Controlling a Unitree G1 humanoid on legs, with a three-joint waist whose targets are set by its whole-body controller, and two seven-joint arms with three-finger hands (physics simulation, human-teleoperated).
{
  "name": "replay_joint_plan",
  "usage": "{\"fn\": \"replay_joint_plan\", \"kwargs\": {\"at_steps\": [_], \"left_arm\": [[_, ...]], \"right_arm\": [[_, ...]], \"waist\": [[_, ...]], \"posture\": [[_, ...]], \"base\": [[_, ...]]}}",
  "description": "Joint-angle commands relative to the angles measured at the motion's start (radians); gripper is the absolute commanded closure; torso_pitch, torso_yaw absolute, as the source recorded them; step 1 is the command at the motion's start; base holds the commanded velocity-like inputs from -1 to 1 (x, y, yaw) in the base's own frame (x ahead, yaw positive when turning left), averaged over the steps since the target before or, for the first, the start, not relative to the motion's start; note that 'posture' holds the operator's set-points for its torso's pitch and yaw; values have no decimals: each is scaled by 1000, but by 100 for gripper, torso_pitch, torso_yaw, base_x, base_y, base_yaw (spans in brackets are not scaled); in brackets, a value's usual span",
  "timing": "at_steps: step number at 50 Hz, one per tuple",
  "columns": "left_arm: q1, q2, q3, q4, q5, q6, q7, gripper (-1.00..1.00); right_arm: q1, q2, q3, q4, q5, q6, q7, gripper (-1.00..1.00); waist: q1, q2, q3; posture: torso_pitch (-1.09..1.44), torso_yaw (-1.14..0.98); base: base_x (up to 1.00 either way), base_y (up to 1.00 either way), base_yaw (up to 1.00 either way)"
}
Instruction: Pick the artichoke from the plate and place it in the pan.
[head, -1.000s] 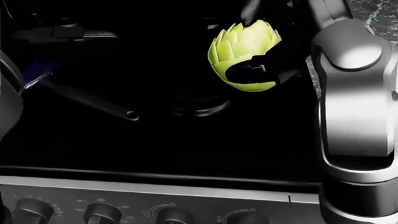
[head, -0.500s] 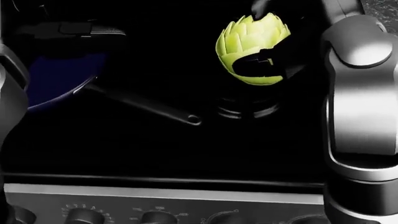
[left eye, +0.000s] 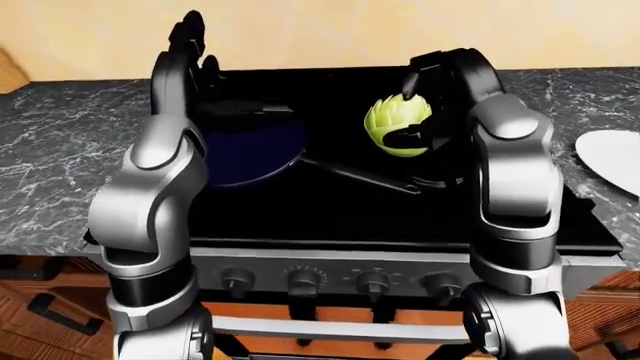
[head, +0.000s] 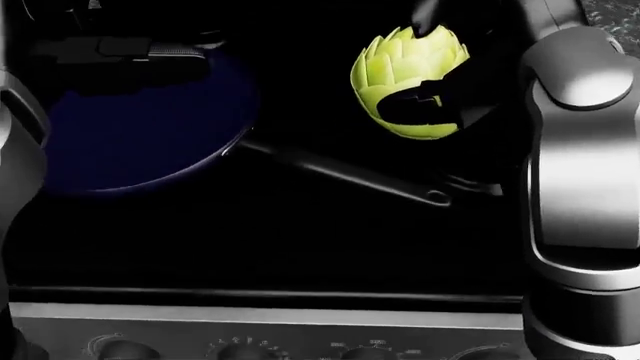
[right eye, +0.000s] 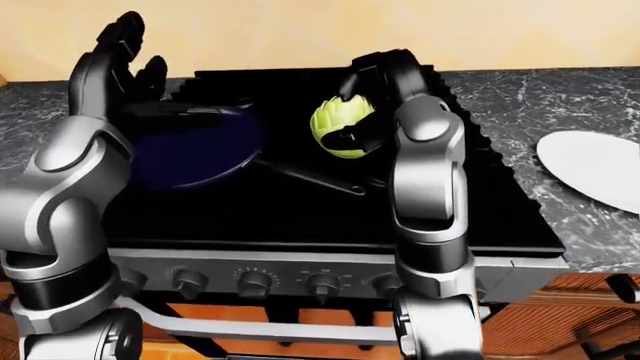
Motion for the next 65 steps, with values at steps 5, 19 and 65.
{"fn": "replay_joint_plan", "kwargs": {"at_steps": [5,19,65], "left_arm": [[-22,12,13,-24,8,-21,5,-100],[-24,11,14,-26,9,-18,5,-100],[-25,9,12,-22,11,-21,4,-100]], "right_arm": [[-37,-1,1,-37,4,-35,-6,100],[-30,0,1,-38,8,-39,-9,100],[-21,2,-4,-36,23,-59,-26,100]], "waist": [[4,11,-27],[7,-115,-43],[3,-24,1]], "posture": [[0,0],[0,0],[0,0]], "base": [[0,34,0],[0,34,0],[0,29,0]]}}
